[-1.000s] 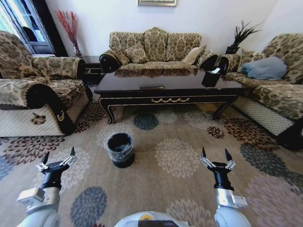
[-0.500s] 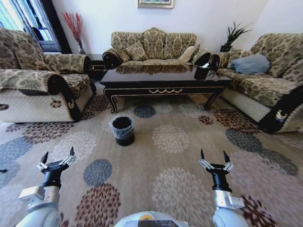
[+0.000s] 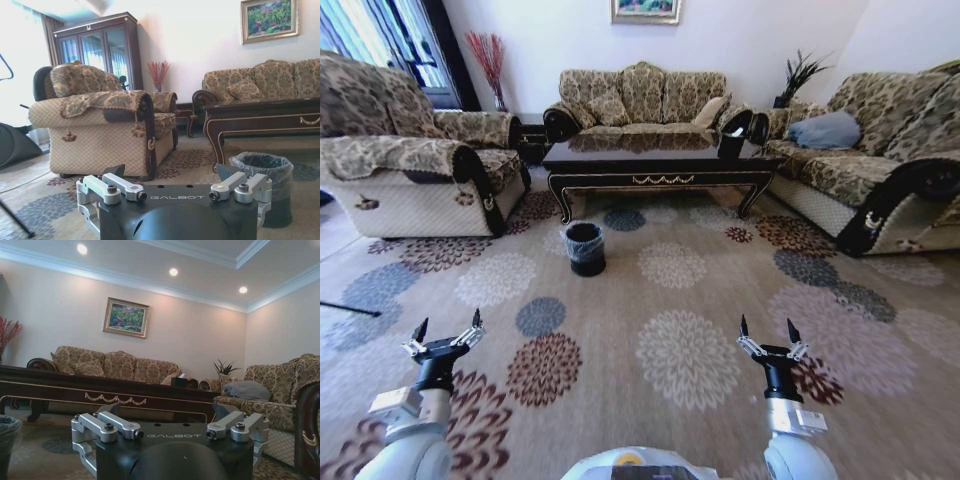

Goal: Move to the front of the table and pick up the trash from the floor, then place it into the trash bin.

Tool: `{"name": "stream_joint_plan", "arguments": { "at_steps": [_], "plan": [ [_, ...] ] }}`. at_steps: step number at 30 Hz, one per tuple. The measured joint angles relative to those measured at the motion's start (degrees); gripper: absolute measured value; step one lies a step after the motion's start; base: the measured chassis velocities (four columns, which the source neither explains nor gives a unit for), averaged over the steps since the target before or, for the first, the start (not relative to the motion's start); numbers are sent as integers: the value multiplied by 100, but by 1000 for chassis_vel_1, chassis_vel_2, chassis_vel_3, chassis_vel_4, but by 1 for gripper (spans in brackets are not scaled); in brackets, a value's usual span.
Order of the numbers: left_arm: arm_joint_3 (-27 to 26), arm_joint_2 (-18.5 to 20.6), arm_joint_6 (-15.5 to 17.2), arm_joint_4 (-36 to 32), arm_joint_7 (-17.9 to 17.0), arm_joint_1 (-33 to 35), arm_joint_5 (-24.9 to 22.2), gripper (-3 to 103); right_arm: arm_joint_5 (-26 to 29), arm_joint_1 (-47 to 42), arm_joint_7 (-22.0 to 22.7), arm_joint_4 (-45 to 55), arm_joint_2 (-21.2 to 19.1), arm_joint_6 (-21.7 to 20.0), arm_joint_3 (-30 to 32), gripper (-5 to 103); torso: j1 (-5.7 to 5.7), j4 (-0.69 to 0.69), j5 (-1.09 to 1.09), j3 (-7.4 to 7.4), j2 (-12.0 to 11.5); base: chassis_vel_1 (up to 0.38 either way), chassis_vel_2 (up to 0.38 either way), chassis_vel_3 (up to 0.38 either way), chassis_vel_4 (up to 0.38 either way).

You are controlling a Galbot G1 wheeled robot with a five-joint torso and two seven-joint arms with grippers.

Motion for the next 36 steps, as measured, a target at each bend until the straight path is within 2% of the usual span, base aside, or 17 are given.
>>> {"name": "stream_joint_plan", "arguments": {
  "at_steps": [5,8,10,12,13,17,19,36],
  "plan": [
    [10,-49,3,-51,-6,22,21,100,-5,16,1,-37,-6,-1,-38,100,0,-1,3,0,0,354,-364,-356,362],
    [11,-70,4,-52,-12,36,39,100,-7,18,1,-37,-6,-1,-47,100,1,0,-6,0,0,377,-358,-354,337],
    [12,-97,1,-55,-18,57,56,100,-7,27,-6,-43,-7,72,-55,100,1,-1,2,1,0,383,-355,-387,365],
    [16,-110,-5,-66,-19,65,63,100,-8,43,-19,-58,-7,141,-56,100,1,0,4,0,0,363,-356,-368,347],
    [25,-120,-5,-70,-20,76,69,100,-13,46,-29,-68,-7,195,-51,100,0,0,-4,0,-1,353,-358,-338,374],
    [35,-131,-12,-89,-23,88,90,100,-17,44,-49,-68,0,270,-36,100,-3,-1,4,-4,2,252,-325,-292,305],
    [49,-138,-13,-89,-23,93,97,100,-23,30,-65,-52,9,307,-20,100,-3,-1,-3,-3,2,114,-102,-148,164],
    [117,-132,-35,-91,-4,75,136,100,-148,-39,-100,20,115,354,29,100,1,0,0,1,-1,-26,6,12,-13]
  ]
}}
